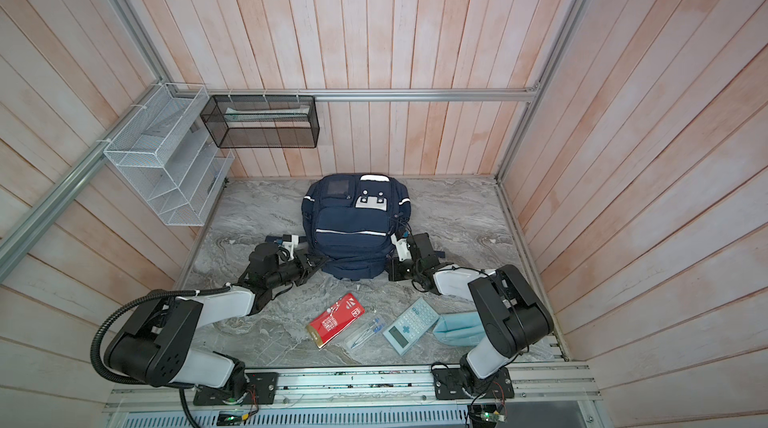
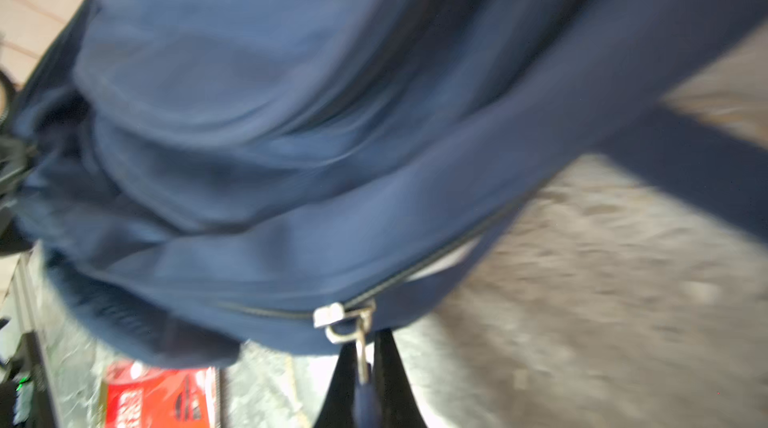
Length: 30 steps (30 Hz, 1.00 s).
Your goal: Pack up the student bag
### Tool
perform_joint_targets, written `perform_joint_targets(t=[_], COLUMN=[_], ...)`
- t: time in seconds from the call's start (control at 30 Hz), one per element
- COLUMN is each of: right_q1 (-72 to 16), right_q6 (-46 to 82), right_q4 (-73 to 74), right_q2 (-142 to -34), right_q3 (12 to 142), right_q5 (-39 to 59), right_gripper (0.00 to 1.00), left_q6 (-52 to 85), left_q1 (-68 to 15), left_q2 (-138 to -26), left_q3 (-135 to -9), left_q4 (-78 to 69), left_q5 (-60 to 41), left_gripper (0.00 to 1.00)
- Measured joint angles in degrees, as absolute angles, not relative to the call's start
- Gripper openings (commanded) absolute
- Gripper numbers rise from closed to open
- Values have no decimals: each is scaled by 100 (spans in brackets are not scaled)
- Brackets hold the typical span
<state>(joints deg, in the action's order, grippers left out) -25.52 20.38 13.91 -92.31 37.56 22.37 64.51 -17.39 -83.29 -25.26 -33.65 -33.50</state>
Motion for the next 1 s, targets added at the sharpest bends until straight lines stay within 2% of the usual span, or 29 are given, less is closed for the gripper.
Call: perform_joint_targets(t=[0.17, 0.23, 0.27, 0.33, 0.43, 0.6, 0.67, 0.8, 0.9, 1.0], right_q1=[-2517, -2626, -2709, -2956, -3439, -4471, -4681, -4810, -4873, -4976], right_q6=[1621, 1522, 1505, 1509, 1653, 1946, 2027, 2130, 2132, 2156], right_q4=[1291, 1278, 1275, 1258, 1212, 1221, 1341, 1496, 1500, 1627], right_q2=[-9644, -9660, -9627, -9539, -9456, -9703, -9913, -10267, -10377, -10374], right_q3=[4134, 4233, 4250, 4252, 4265, 4751, 4965, 5242, 5367, 5360], right_q5=[2655, 2652, 2582, 2335, 1973, 1570, 1566, 1597, 1599, 1601], right_gripper=[0, 0, 0, 0, 0, 0, 0, 0, 0, 0], left_q6=[6434, 6359, 6307, 6125, 5854, 5500, 5422, 5531, 5852, 6195], left_q1=[-1181, -985, -928, -812, -464, 325, 333, -657, -1409, -1549], left_q2=[-8309, -8309, -8307, -8278, -8073, -7301, -6764, -5986, -6121, -6584], left_q3=[-2502, -2626, -2709, -2864, -3041, -3061, -2952, -2692, -2410, -2123], left_q4=[-3264, -3092, -3000, -2825, -2615, -2209, -1918, -1603, -1756, -1929], left_q5=[-3811, -3931, -3944, -3896, -3767, -3531, -3354, -3017, -2978, -2930], left_gripper=[0, 4, 12, 35, 56, 59, 66, 67, 67, 67])
